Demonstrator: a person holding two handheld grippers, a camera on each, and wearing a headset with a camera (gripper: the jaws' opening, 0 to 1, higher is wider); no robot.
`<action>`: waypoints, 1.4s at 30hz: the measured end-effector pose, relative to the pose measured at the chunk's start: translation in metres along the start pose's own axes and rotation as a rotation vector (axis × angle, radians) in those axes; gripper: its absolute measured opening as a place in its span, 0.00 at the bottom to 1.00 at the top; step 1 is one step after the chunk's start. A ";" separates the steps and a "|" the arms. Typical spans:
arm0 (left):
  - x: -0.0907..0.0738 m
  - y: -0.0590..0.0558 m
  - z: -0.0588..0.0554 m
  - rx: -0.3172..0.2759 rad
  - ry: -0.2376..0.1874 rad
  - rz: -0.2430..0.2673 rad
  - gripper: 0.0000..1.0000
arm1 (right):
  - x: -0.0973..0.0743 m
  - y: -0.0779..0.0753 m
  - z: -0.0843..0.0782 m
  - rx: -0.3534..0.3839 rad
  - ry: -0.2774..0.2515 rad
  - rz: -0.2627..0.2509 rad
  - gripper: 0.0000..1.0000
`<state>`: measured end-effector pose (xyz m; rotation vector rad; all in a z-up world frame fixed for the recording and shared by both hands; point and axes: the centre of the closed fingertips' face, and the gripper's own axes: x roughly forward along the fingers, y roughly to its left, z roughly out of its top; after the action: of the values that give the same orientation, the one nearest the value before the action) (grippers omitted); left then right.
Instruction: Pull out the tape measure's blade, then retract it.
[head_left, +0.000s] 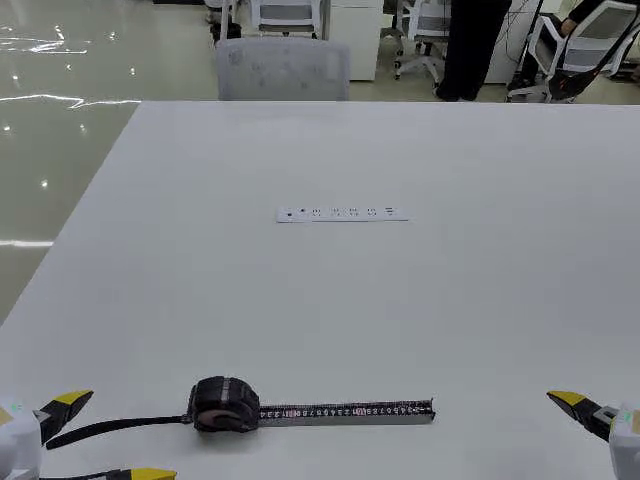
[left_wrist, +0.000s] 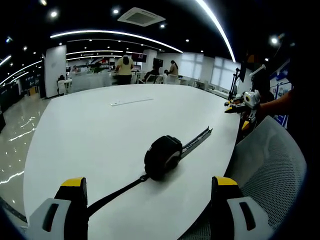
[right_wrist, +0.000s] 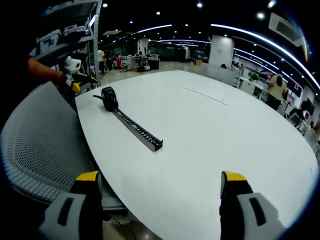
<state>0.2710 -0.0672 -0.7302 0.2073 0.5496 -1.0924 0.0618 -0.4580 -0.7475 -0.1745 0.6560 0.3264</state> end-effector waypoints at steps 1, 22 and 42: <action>0.000 0.000 0.000 -0.002 -0.002 0.000 1.00 | -0.001 0.000 0.000 -0.002 0.004 -0.004 1.00; 0.004 -0.005 -0.001 -0.032 0.007 0.018 1.00 | -0.004 -0.001 -0.002 0.020 -0.007 0.002 1.00; 0.025 -0.019 0.029 -0.021 0.074 0.085 1.00 | 0.004 -0.006 0.026 -0.068 0.028 0.064 1.00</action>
<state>0.2727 -0.1079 -0.7166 0.2512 0.6129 -0.9991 0.0815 -0.4560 -0.7290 -0.2233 0.6795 0.4086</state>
